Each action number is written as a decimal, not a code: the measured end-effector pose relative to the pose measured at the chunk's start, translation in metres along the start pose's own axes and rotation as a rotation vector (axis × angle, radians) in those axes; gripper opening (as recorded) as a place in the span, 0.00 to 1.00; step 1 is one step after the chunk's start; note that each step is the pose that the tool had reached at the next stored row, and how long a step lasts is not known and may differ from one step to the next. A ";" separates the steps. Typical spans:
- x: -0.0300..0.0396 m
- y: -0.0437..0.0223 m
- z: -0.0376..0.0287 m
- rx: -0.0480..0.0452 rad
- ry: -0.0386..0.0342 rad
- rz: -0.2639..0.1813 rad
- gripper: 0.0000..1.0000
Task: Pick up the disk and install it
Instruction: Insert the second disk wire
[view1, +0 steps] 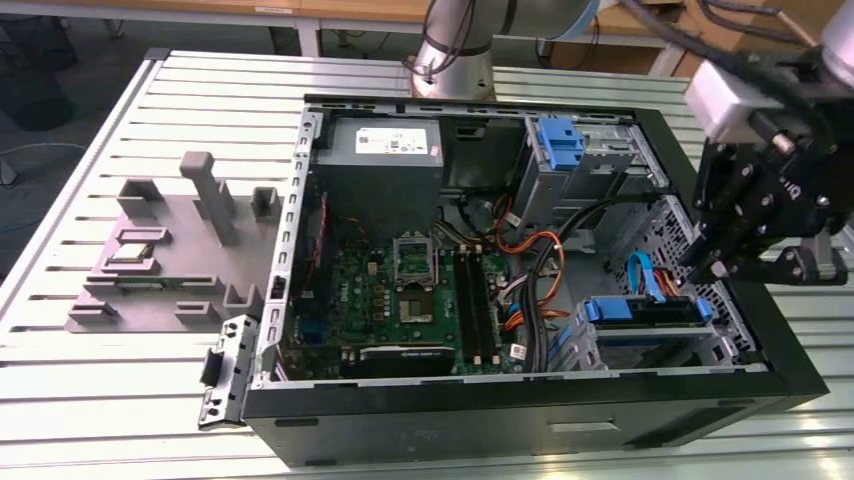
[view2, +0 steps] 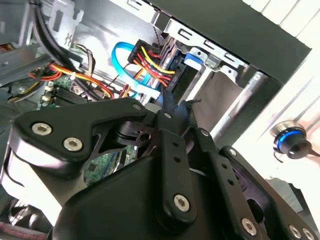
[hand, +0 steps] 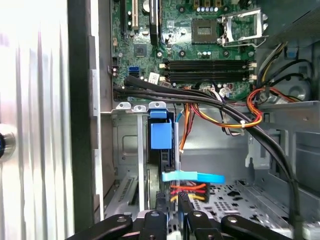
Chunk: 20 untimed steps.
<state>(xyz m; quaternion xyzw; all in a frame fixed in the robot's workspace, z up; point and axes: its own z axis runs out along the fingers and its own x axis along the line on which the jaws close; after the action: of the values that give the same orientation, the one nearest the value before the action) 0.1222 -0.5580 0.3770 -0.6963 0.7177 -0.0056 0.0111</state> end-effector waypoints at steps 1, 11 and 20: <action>0.0000 -0.0001 -0.0041 0.0000 -0.0001 0.000 0.24; -0.0027 0.0110 -0.0079 -0.0007 -0.0011 0.055 0.24; -0.0228 0.0733 -0.0156 -0.0051 -0.0064 0.376 0.24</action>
<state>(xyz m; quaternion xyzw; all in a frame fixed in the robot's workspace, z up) 0.0493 -0.5331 0.3910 -0.5500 0.8350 0.0006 0.0125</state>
